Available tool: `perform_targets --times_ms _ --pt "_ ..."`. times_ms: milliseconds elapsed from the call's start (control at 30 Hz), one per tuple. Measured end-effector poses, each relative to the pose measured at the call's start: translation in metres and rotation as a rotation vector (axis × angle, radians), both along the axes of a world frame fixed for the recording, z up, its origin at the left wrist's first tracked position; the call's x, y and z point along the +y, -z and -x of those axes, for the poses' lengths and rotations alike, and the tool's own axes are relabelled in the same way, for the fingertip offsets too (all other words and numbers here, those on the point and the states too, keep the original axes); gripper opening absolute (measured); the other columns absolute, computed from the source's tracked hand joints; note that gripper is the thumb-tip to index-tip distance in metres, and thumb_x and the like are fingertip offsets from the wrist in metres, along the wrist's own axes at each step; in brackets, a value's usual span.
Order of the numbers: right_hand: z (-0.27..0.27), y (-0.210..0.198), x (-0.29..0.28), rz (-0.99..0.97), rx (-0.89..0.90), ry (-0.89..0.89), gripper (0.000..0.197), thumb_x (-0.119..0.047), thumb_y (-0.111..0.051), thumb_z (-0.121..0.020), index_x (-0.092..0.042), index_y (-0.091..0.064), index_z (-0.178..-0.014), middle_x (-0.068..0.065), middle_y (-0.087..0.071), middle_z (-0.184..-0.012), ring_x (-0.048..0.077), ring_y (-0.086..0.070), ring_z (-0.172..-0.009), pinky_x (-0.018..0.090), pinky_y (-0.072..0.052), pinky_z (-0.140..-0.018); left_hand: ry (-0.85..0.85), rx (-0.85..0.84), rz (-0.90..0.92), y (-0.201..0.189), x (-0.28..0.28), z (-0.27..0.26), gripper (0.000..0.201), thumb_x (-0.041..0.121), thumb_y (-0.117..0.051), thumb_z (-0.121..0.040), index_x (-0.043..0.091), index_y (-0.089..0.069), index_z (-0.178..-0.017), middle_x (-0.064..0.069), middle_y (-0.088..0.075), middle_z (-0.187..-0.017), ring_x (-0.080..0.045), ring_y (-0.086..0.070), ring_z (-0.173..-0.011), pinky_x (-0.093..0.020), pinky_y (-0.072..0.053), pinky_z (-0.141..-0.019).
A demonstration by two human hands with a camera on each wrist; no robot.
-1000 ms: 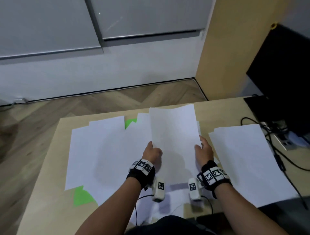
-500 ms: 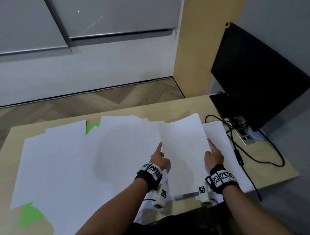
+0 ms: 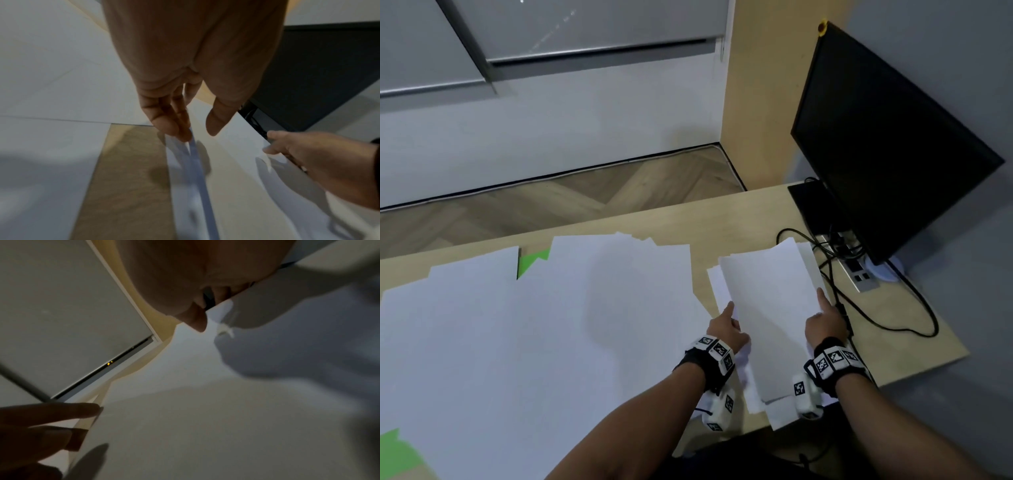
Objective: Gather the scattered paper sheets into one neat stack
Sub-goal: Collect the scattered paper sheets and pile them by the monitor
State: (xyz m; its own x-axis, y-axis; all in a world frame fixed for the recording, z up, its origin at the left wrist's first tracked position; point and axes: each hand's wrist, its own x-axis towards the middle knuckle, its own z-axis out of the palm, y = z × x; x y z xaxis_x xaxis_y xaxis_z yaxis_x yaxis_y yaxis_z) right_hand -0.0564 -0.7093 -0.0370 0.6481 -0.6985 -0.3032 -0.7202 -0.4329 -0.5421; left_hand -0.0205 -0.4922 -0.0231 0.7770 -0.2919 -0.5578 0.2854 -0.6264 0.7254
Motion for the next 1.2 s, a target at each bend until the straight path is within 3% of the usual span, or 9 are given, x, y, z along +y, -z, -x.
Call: perform_targets --times_ms 167,233,300,433,600,767,933,1067,1200 --pt "0.007 0.008 0.004 0.255 0.242 -0.203 0.077 -0.033 -0.05 -0.094 -0.028 -0.005 -0.156 0.011 -0.006 -0.163 0.032 -0.008 -0.148 0.049 -0.006 -0.121 0.134 -0.065 -0.19 0.011 -0.001 0.001 0.029 0.022 -0.067 -0.081 0.017 -0.045 -0.1 -0.011 -0.06 -0.101 -0.023 -0.053 -0.08 -0.034 -0.051 -0.075" --pt "0.009 0.011 0.01 0.306 0.199 -0.247 0.078 -0.038 -0.055 -0.091 -0.028 -0.013 -0.156 0.011 -0.001 -0.163 0.03 0.0 -0.15 0.048 0.001 -0.12 0.059 -0.009 -0.112 0.016 0.006 0.002 0.037 0.022 -0.069 -0.081 0.023 -0.049 -0.112 -0.004 -0.064 -0.102 -0.019 -0.058 -0.087 -0.03 -0.05 -0.081" --pt "0.009 0.015 0.022 0.279 0.133 -0.315 0.066 -0.04 -0.055 -0.09 -0.029 -0.031 -0.151 0.006 -0.014 -0.163 0.026 -0.007 -0.15 0.048 -0.002 -0.122 -0.075 0.019 -0.02 0.017 0.016 0.005 0.051 0.021 -0.067 -0.082 0.024 -0.052 -0.13 0.003 -0.07 -0.107 -0.013 -0.064 -0.098 -0.022 -0.048 -0.086" --pt "0.009 0.016 0.052 0.232 0.272 -0.342 0.052 -0.045 -0.051 -0.089 -0.033 -0.049 -0.139 -0.001 -0.03 -0.157 0.02 -0.018 -0.147 0.05 -0.003 -0.121 -0.231 -0.003 0.073 0.009 0.056 0.009 0.026 0.02 -0.057 -0.087 0.032 -0.064 -0.108 0.006 -0.075 -0.096 -0.006 -0.07 -0.085 -0.028 -0.056 -0.088" --pt "-0.008 0.0 0.094 0.184 0.039 -0.34 0.045 -0.033 -0.06 -0.084 -0.029 -0.056 -0.128 0.002 -0.03 -0.157 0.022 -0.016 -0.147 0.046 -0.006 -0.121 -0.483 -0.107 0.014 0.002 0.153 0.01 0.018 0.016 -0.062 -0.088 0.025 -0.07 -0.102 0.01 -0.072 -0.081 -0.003 -0.068 -0.071 -0.009 -0.048 -0.06" --pt "-0.015 -0.002 0.161 -0.008 -0.184 -0.5 0.035 -0.026 -0.063 -0.085 -0.025 -0.061 -0.12 -0.002 -0.047 -0.14 0.018 -0.034 -0.138 0.042 -0.033 -0.112 -0.69 -0.209 -0.243 0.009 0.259 0.022 0.014 0.025 -0.071 -0.084 0.025 -0.071 -0.098 -0.002 -0.071 -0.094 -0.02 -0.066 -0.092 -0.03 -0.052 -0.086" --pt "-0.016 0.004 0.225 -0.074 -0.003 -0.733 0.059 -0.041 -0.057 -0.091 -0.024 -0.041 -0.145 -0.001 -0.028 -0.157 0.018 -0.017 -0.147 0.042 -0.024 -0.118 -0.748 -0.167 -0.723 0.016 0.329 0.05 0.062 0.057 -0.072 -0.076 0.021 -0.058 -0.124 -0.011 -0.048 -0.134 -0.034 -0.039 -0.128 -0.046 -0.041 -0.099" --pt "-0.019 0.005 0.26 -0.054 0.239 -0.753 0.089 -0.058 -0.051 -0.09 -0.018 -0.007 -0.157 0.005 0.0 -0.164 0.025 0.003 -0.151 0.043 -0.013 -0.121 -0.724 -0.012 -0.81 0.029 0.37 0.079 0.11 0.079 -0.062 -0.068 0.017 -0.025 -0.151 -0.014 -0.011 -0.162 -0.036 -0.007 -0.149 -0.052 -0.02 -0.118" --pt "-0.014 0.01 0.283 0.06 0.409 -0.821 0.103 -0.072 -0.043 -0.087 -0.012 0.004 -0.156 0.014 0.015 -0.162 0.032 0.013 -0.149 0.045 -0.008 -0.122 -0.731 0.031 -0.82 0.036 0.397 0.094 0.12 0.088 -0.048 -0.07 0.015 -0.007 -0.157 -0.014 0.004 -0.164 -0.036 0.002 -0.15 -0.052 -0.01 -0.12"
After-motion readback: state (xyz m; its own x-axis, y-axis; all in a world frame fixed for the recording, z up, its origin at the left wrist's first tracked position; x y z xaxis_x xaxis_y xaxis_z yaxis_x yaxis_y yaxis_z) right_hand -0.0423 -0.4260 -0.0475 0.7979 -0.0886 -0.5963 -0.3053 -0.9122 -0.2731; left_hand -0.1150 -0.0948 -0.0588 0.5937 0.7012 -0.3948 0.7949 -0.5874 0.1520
